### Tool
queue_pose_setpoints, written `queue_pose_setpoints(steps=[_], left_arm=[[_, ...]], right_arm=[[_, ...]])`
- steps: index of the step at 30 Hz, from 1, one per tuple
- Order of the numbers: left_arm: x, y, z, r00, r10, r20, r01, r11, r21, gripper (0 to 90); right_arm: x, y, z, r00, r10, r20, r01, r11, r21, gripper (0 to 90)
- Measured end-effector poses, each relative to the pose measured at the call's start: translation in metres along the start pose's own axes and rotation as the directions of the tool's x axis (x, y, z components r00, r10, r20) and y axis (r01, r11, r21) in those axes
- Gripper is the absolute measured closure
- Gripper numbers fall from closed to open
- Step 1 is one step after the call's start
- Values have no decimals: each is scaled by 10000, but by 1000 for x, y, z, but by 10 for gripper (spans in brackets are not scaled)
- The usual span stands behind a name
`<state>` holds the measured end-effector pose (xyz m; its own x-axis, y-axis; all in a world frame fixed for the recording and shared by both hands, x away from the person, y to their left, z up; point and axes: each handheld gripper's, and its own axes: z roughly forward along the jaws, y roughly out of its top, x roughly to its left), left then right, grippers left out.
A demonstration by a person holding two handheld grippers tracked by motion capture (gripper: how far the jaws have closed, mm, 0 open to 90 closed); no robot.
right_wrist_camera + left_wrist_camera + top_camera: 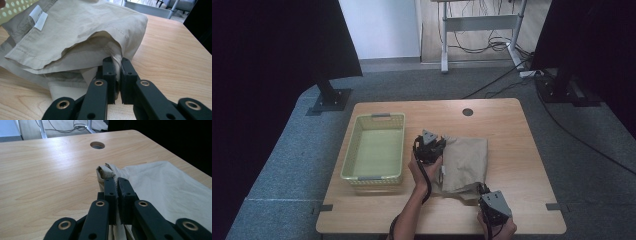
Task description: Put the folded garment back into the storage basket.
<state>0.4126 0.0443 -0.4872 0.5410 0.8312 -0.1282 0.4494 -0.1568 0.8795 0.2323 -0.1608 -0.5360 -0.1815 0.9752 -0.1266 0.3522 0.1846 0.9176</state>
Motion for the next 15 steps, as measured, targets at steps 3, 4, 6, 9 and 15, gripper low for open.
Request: queue_pose_setpoints(steps=[3,4,6,9,15], left_arm=[[0,1,-2,10000,12,-1,-12,10000,-52,858],[0,1,-4,10000,5,12,-5,9999,-104,858],[-1,2,-6,10000,8,23,-7,9998,-174,858],[-2,5,-10,10000,11,41,-9,9996,-285,858],[-2,9,-14,10000,39,30,-38,9991,-415,858]], right_arm=[[1,0,-1,10000,49,-1,-49,9999,-102,845],[0,1,-1,9999,104,-15,-105,9998,-170,845],[-1,2,-2,9997,247,-33,-247,9992,-305,845],[-1,3,-4,9995,326,4,-325,9985,-447,845],[-1,6,-6,9994,355,12,-354,9971,-676,845]])
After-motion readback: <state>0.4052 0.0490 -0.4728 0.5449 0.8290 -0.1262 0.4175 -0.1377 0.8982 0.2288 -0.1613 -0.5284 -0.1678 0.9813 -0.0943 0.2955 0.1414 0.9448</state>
